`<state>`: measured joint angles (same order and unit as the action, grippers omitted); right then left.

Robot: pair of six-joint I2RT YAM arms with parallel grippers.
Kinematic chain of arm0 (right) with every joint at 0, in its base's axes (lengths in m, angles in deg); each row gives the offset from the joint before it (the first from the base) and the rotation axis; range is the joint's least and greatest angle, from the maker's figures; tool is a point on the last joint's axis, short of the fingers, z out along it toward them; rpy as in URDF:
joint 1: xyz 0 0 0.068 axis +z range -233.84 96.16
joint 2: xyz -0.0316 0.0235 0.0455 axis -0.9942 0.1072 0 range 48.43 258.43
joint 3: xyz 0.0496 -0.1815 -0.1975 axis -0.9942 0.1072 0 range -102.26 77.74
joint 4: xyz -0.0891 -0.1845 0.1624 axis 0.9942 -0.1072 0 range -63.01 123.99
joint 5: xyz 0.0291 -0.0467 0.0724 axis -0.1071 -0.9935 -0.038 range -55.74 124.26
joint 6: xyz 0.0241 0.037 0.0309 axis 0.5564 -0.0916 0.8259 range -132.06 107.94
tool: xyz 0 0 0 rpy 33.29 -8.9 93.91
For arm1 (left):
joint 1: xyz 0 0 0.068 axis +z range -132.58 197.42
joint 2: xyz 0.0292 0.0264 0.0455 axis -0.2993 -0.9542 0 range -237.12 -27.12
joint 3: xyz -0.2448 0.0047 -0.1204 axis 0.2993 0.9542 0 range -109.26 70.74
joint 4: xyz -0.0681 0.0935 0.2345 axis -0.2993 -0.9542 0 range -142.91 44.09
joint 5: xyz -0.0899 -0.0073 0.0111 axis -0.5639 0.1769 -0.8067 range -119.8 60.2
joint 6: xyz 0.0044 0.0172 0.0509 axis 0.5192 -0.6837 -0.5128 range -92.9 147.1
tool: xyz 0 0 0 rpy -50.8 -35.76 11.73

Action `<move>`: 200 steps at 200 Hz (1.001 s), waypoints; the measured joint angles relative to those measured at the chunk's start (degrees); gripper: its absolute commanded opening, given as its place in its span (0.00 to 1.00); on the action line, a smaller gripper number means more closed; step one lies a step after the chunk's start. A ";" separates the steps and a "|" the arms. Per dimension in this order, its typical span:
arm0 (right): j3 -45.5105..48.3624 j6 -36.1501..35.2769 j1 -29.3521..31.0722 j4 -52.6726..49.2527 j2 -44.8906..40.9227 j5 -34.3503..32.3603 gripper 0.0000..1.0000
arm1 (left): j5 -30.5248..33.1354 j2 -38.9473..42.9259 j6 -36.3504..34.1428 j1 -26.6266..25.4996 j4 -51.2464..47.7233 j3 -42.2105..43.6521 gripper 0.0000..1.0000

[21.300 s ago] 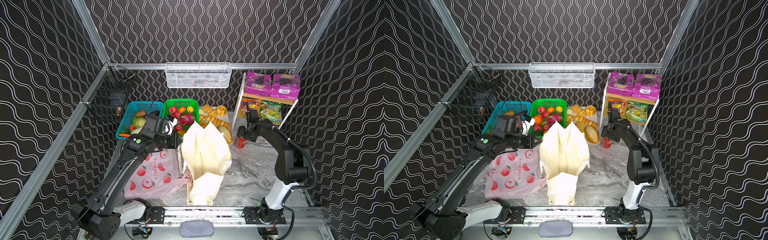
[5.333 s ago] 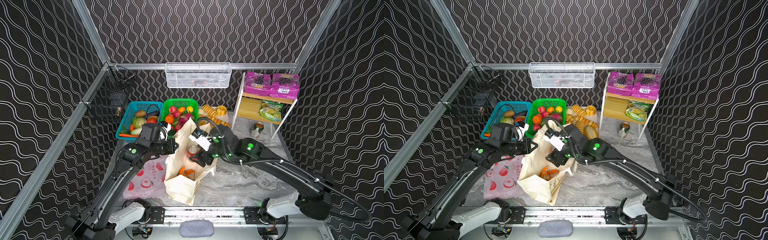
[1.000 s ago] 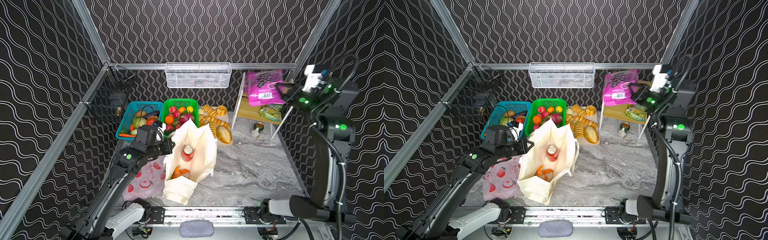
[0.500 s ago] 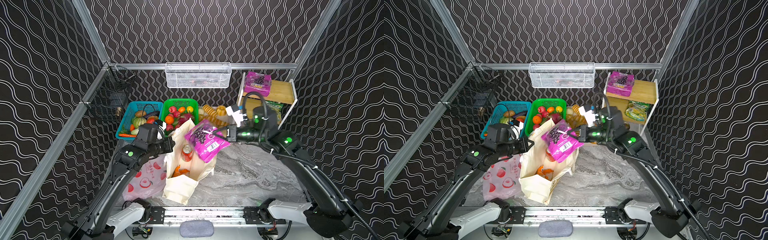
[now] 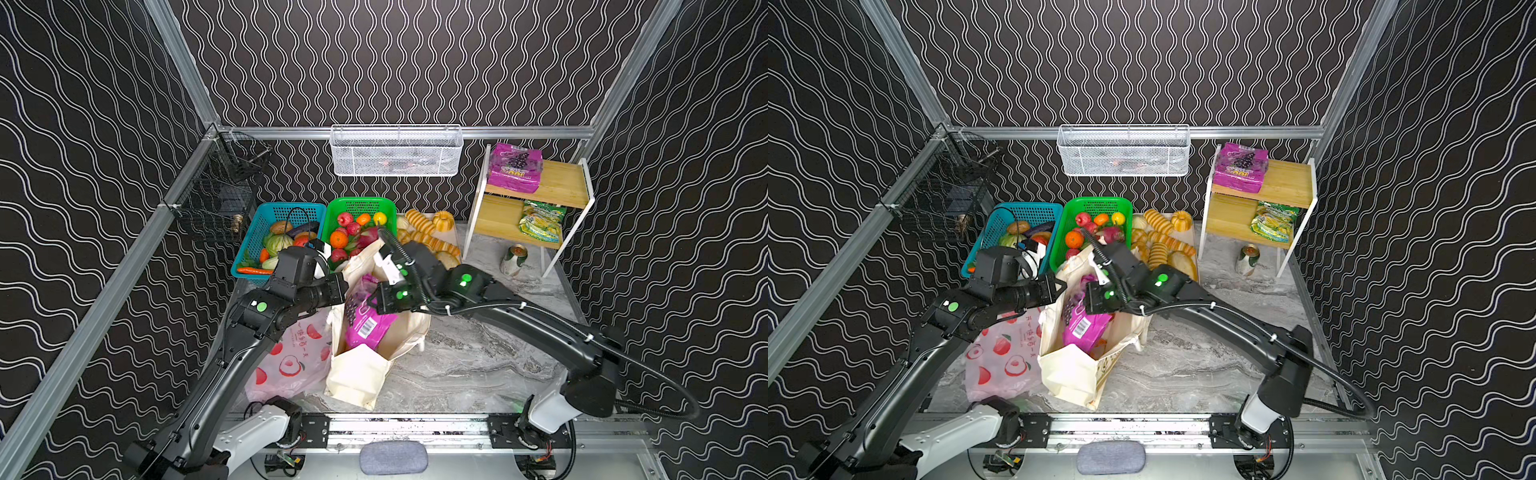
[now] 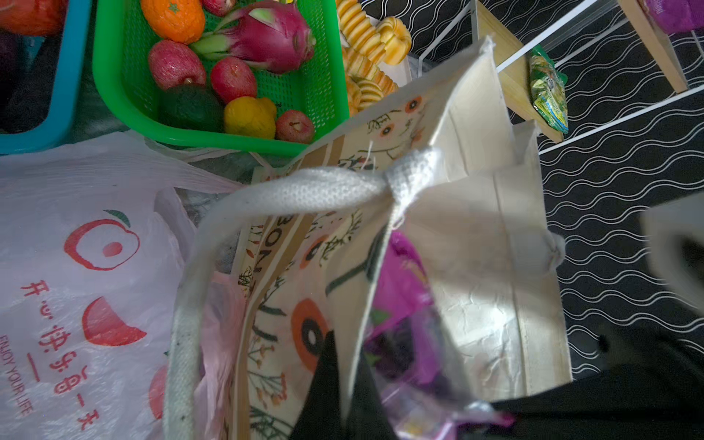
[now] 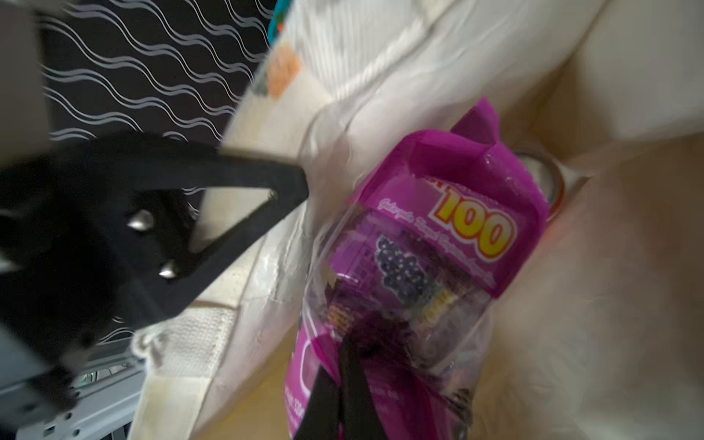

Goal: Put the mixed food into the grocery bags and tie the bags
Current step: 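Release the purple candy bag inside the tote and withdraw the right gripper, then grasp the tote bag handle with the right gripper while the left gripper holds the rim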

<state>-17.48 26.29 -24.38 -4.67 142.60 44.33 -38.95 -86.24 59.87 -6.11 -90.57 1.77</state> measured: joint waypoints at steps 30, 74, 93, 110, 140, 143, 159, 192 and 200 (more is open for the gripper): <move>-1.77 -0.70 2.58 -0.07 2.23 4.02 0.56 | 0.17 0.00 -0.02 0.00 -0.09 -0.37 0.00; -2.60 -4.83 2.40 -2.97 -6.05 -4.37 0.84 | 0.55 -0.35 -0.07 0.00 0.11 -0.39 0.00; 1.27 -4.07 1.81 -4.04 -13.92 -13.68 0.88 | 0.55 -0.46 -0.07 0.00 0.11 -0.39 0.00; 8.20 -0.39 -2.58 -6.03 -20.68 -21.05 0.88 | 0.55 -0.48 -0.07 0.00 0.11 -0.39 0.00; 23.89 6.45 -13.88 -8.63 -30.10 -21.73 0.87 | 0.52 -0.48 -0.07 0.00 0.31 -0.26 0.00; 25.05 6.93 -14.34 -8.72 -30.58 -21.05 0.87 | 0.52 -0.48 -0.07 0.00 0.33 -0.26 0.00; 29.86 8.94 -15.45 -8.15 -31.34 -16.74 0.84 | 0.50 -0.59 -0.07 0.00 0.48 -0.22 0.00; 31.32 8.94 -15.65 -5.99 -25.22 -7.74 0.46 | -0.17 -1.27 -0.07 0.00 0.94 -0.24 0.00; 30.69 8.52 -15.61 -5.40 -23.65 -6.36 0.26 | -0.35 -1.38 -0.07 0.00 0.98 -0.31 0.00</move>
<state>13.20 34.82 -39.99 -10.07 118.95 37.97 -39.30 -87.61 59.80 -6.11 -89.59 1.46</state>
